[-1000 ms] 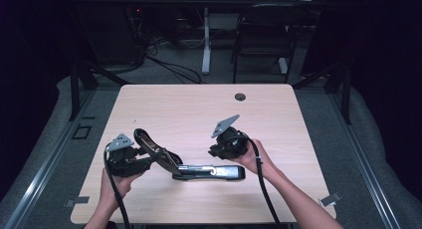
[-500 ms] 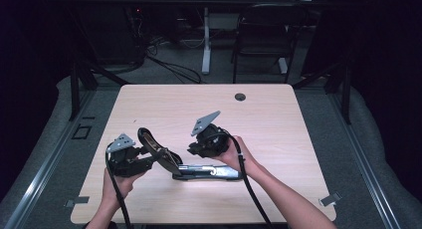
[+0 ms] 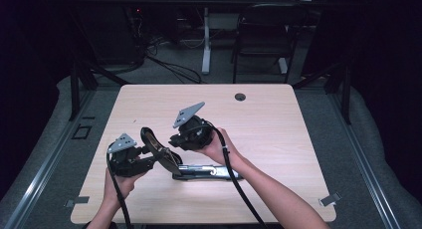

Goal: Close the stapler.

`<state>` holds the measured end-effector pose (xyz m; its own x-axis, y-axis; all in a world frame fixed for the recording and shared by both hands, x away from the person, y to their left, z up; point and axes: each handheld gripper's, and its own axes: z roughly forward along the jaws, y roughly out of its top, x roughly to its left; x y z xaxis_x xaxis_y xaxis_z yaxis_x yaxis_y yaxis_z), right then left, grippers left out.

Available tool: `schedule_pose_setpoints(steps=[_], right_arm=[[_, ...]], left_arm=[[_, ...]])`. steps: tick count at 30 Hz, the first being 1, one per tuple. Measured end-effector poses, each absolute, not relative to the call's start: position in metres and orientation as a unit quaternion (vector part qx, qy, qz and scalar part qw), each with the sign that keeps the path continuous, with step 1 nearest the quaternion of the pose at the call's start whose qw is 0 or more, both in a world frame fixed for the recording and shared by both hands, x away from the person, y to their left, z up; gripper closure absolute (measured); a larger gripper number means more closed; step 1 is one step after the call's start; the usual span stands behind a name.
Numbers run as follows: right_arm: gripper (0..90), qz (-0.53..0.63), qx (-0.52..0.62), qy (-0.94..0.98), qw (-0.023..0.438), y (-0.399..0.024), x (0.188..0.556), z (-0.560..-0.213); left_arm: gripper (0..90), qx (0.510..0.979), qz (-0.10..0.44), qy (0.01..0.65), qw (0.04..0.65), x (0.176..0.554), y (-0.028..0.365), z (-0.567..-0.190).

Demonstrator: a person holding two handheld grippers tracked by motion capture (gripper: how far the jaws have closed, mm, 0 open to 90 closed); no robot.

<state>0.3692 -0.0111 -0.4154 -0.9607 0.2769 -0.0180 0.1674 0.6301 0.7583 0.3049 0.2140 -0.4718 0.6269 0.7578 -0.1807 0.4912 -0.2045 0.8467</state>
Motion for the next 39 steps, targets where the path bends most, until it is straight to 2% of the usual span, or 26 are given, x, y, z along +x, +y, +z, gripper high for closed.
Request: schedule_pose_setpoints(steps=[5, 10, 21, 39], right_arm=[[83.2, 0.422, 0.123, 0.895, 0.069, -0.008, 0.368, -0.413], [90.0, 0.433, 0.116, 0.891, 0.076, -0.007, 0.366, -0.409], [90.0, 0.449, 0.109, 0.884, 0.072, -0.005, 0.361, -0.399], [90.0, 0.464, 0.134, 0.873, 0.068, -0.035, 0.359, -0.405]], left_arm=[[53.1, 0.765, 0.141, 0.403, 0.482, 0.305, 0.210, -0.471], [53.2, 0.767, 0.143, 0.400, 0.481, 0.305, 0.207, -0.471], [53.0, 0.772, 0.144, 0.384, 0.485, 0.306, 0.196, -0.470], [51.6, 0.790, 0.164, 0.349, 0.477, 0.307, 0.178, -0.470]])
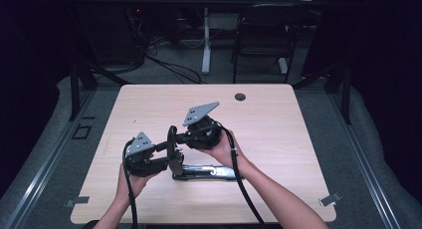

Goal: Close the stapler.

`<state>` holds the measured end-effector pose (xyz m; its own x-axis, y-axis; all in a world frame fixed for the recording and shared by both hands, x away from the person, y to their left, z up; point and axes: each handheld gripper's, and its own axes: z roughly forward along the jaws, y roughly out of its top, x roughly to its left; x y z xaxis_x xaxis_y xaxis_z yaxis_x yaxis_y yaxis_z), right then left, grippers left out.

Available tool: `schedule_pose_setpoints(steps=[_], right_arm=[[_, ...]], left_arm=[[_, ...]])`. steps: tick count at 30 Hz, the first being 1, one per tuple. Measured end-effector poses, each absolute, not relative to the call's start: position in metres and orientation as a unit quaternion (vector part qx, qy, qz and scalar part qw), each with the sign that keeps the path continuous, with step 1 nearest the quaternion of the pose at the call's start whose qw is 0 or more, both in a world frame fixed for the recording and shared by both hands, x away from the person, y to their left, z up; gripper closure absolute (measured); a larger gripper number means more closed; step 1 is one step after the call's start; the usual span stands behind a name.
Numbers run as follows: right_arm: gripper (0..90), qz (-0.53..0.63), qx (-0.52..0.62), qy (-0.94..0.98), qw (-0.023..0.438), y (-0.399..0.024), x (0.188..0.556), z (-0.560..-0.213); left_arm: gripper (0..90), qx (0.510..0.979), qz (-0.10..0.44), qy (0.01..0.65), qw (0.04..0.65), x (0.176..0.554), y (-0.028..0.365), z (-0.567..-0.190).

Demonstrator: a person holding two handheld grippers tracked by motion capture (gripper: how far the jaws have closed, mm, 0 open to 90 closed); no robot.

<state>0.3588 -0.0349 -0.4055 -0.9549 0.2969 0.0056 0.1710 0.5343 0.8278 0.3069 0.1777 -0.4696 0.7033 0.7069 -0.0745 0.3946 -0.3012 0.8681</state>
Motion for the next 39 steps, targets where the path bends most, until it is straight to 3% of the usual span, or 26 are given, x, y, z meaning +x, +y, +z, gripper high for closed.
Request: schedule_pose_setpoints(steps=[30, 39], right_arm=[[90.0, 0.477, 0.161, 0.862, 0.062, -0.072, 0.356, -0.412], [90.0, 0.482, 0.175, 0.857, 0.058, -0.085, 0.353, -0.417]], left_arm=[[49.8, 0.819, 0.196, 0.308, 0.443, 0.307, 0.147, -0.468], [48.6, 0.825, 0.184, 0.299, 0.443, 0.311, 0.140, -0.470]])
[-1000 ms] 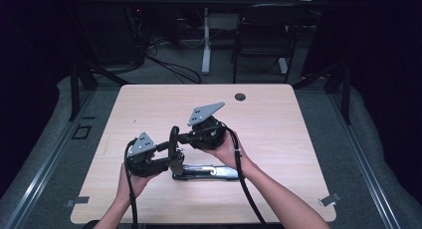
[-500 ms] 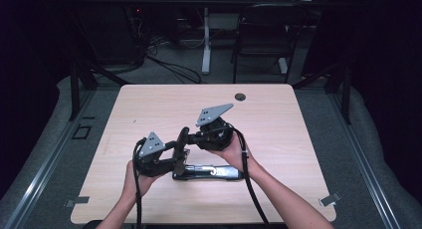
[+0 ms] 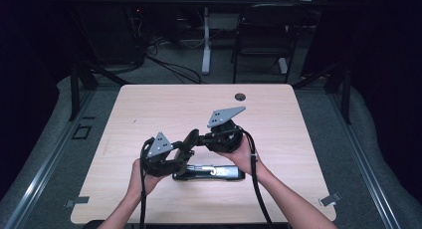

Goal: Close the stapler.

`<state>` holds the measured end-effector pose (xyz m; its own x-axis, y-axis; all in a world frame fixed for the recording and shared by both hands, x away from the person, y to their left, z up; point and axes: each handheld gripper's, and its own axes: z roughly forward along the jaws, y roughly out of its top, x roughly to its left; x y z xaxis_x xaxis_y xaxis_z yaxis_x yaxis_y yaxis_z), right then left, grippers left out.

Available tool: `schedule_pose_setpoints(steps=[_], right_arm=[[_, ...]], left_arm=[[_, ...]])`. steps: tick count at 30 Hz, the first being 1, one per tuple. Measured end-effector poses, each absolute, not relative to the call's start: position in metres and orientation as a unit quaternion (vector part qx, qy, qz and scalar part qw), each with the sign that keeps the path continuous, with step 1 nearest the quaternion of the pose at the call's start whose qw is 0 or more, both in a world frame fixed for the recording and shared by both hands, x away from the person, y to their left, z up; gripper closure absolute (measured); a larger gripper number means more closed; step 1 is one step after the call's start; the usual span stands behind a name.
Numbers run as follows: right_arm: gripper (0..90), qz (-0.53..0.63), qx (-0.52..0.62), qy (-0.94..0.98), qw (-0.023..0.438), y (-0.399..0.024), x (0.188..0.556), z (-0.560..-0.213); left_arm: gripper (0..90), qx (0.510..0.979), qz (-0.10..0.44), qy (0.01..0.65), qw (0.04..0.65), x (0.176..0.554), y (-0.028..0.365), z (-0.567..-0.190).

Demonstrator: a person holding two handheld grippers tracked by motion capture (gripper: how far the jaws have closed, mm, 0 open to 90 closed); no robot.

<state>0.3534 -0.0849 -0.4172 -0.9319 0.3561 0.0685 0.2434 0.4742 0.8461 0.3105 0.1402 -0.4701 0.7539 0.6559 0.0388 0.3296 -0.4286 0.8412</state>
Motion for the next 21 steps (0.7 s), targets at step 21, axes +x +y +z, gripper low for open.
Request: schedule_pose_setpoints(steps=[21], right_arm=[[90.0, 0.488, 0.192, 0.850, 0.045, -0.103, 0.353, -0.427]], left_arm=[[44.4, 0.830, 0.153, 0.295, 0.448, 0.313, 0.140, -0.471]])
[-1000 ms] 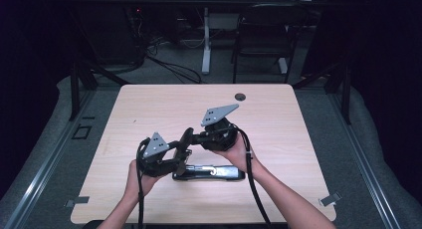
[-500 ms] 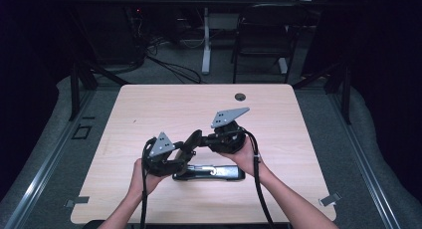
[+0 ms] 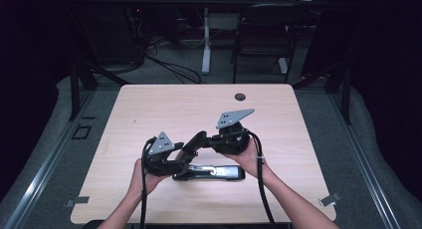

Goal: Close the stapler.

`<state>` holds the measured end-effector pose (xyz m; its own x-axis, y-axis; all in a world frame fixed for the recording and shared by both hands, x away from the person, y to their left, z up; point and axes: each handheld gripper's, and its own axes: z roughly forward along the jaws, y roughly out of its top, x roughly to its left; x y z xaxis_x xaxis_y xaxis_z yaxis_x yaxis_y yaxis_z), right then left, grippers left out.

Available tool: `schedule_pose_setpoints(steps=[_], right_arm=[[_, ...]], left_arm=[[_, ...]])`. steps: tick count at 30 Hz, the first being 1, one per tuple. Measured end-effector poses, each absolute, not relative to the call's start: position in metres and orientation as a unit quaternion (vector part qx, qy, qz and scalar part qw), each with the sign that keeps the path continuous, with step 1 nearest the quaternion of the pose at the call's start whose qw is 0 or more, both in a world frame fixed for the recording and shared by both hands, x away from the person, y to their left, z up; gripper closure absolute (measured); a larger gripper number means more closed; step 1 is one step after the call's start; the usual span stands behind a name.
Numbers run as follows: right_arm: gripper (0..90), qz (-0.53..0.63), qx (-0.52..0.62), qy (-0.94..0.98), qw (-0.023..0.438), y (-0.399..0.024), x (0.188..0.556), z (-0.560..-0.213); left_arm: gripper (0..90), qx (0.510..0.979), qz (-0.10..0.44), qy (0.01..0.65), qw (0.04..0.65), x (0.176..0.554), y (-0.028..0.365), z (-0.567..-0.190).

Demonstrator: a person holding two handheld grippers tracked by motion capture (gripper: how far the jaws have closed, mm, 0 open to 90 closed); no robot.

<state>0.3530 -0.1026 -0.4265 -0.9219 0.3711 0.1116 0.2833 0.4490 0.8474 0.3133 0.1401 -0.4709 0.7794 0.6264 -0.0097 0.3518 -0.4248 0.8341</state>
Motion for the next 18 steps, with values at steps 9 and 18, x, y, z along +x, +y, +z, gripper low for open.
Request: schedule_pose_setpoints(steps=[9, 18], right_arm=[[90.0, 0.479, 0.205, 0.852, 0.044, -0.113, 0.353, -0.435], [90.0, 0.471, 0.212, 0.855, 0.041, -0.117, 0.354, -0.441]], left_arm=[[44.8, 0.799, 0.132, 0.325, 0.488, 0.313, 0.163, -0.465], [60.8, 0.799, 0.134, 0.346, 0.474, 0.317, 0.170, -0.472]])
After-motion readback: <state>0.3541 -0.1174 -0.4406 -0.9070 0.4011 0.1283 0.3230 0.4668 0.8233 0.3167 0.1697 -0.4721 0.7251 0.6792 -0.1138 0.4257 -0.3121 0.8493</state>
